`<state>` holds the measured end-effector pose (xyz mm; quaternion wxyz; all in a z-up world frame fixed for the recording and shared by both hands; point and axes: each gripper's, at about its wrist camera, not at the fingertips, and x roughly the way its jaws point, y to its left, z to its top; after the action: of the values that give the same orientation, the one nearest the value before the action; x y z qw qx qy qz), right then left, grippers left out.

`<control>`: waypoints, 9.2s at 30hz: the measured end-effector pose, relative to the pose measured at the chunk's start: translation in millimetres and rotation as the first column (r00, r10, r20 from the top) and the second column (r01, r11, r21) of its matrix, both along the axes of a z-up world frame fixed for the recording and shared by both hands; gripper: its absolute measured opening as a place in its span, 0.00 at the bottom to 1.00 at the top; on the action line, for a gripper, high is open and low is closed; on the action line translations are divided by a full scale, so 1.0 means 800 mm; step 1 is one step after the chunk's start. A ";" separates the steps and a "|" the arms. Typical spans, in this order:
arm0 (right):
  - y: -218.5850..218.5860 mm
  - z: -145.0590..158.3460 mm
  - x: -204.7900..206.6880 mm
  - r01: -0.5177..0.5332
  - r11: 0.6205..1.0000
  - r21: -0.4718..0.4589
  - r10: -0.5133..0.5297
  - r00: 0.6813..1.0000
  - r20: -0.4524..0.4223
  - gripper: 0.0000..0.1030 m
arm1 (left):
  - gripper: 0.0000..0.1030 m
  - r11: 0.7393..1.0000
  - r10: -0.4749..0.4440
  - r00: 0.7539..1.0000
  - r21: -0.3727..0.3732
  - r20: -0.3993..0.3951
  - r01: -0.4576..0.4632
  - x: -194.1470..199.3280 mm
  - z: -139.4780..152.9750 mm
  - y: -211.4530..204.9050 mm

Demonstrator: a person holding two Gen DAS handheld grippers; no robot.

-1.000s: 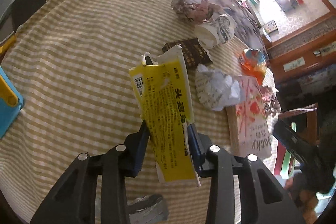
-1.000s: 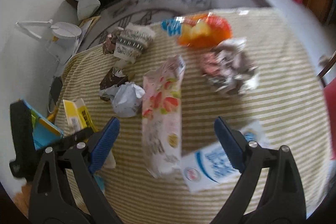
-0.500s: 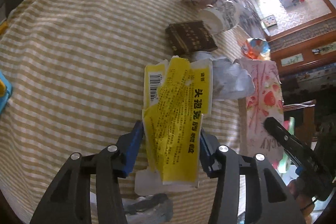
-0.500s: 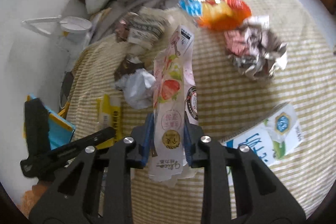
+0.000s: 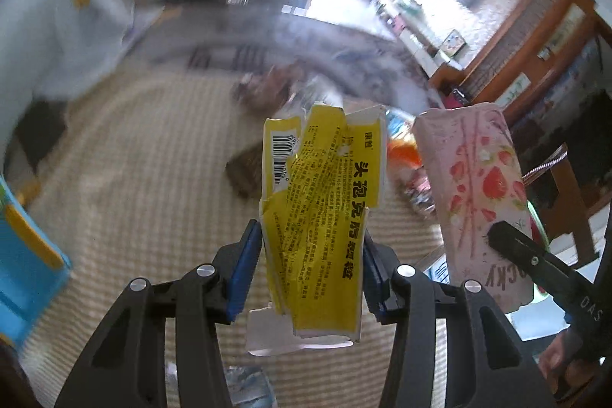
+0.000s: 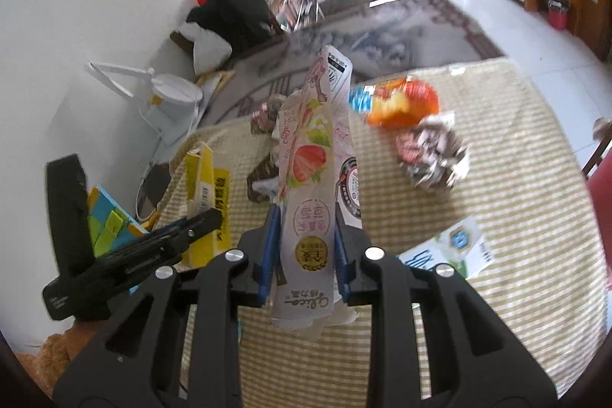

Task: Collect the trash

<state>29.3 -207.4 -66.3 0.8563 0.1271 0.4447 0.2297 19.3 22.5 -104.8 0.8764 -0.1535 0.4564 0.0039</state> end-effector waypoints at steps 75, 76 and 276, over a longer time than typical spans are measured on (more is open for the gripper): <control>-0.428 0.026 0.003 0.201 0.966 0.163 -0.219 0.970 0.102 0.25 | 0.45 0.966 -0.177 0.982 0.202 0.064 0.161 0.055 0.074 -0.418; -0.433 0.025 0.003 0.208 0.964 0.164 -0.226 0.969 0.101 0.25 | 0.46 0.965 -0.183 0.981 0.204 0.066 0.167 0.056 0.076 -0.423; -0.054 -0.003 -0.026 0.157 0.984 -0.085 -0.153 0.987 0.050 0.50 | 0.25 0.961 -0.147 0.985 0.248 0.088 0.121 -0.030 0.064 -0.065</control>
<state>8.8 -250.6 -68.9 0.8858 0.1184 0.4245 0.1452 -4.9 -29.7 -53.5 0.9096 -0.0144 0.4151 -0.0082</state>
